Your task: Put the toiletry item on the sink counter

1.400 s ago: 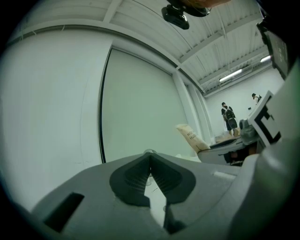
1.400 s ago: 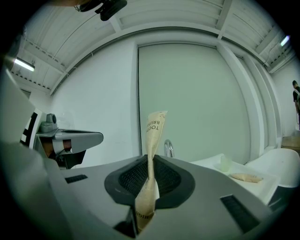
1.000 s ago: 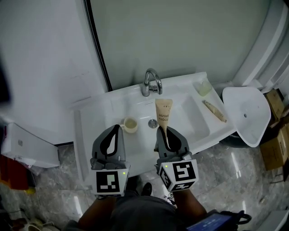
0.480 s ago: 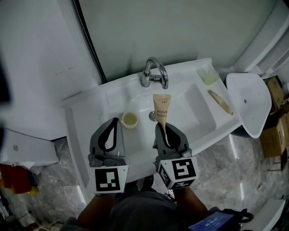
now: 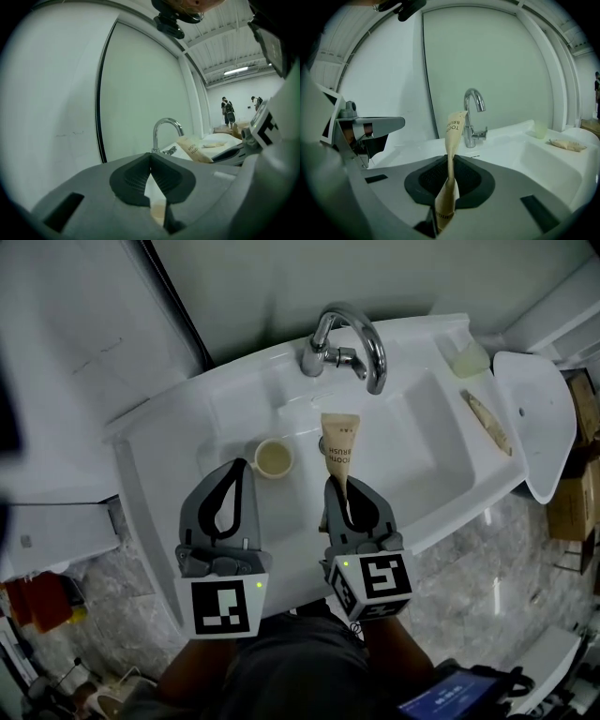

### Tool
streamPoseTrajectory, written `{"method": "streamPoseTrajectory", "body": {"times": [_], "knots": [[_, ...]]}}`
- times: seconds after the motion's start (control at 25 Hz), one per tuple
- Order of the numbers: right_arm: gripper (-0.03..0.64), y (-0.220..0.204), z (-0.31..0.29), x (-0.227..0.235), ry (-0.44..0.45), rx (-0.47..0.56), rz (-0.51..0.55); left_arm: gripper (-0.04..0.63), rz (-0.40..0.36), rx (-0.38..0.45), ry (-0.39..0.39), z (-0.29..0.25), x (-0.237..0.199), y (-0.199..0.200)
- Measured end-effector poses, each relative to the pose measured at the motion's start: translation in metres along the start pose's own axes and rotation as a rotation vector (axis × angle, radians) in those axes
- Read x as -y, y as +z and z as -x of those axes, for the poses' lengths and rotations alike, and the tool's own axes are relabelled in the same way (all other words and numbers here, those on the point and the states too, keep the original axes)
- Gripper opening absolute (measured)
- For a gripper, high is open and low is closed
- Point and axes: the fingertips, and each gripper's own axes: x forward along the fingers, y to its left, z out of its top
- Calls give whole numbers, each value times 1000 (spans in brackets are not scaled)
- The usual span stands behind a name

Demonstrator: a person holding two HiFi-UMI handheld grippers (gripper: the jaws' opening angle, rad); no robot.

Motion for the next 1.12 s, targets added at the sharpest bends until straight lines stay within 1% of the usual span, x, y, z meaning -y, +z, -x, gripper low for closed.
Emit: {"method": "streamPoseTrajectory", "body": {"times": [0.24, 0.36, 0.56, 0.8, 1.12], "knots": [[38, -37, -25, 10, -19, -96, -42, 13, 9, -48, -12, -26, -7, -32], [38, -55, -35, 14, -32, -133, -74, 12, 30, -76, -14, -37, -10, -48], [38, -81, -53, 18, -30, -203, -92, 14, 58, -114, -24, -54, -13, -73], [38, -108, -69, 23, -31, -251, -134, 12, 73, -165, -34, -71, -15, -99], [38, -141, -85, 20, -24, -331, -175, 13, 110, -205, -20, -85, -24, -128]]}}
